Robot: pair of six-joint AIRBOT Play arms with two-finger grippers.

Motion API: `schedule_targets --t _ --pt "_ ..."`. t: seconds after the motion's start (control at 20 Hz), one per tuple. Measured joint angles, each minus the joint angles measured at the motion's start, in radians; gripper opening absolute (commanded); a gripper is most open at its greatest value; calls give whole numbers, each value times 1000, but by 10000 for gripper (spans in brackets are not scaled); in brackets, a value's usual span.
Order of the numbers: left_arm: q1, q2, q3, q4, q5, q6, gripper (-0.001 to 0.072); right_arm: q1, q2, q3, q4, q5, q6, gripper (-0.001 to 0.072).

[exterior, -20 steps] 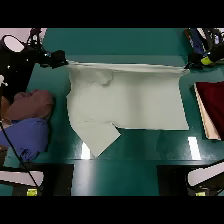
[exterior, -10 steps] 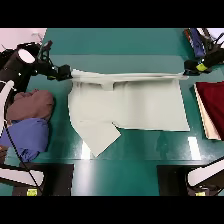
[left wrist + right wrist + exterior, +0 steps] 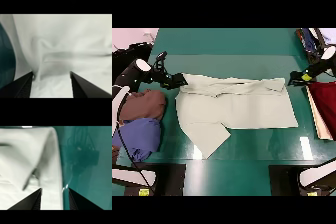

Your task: Fold the shirts.

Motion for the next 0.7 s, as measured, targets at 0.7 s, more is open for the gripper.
schedule_targets --t 0.7 --pt "4 552 -649 43 -147 -75 539 -103 560 -582 42 -50 -3 386"
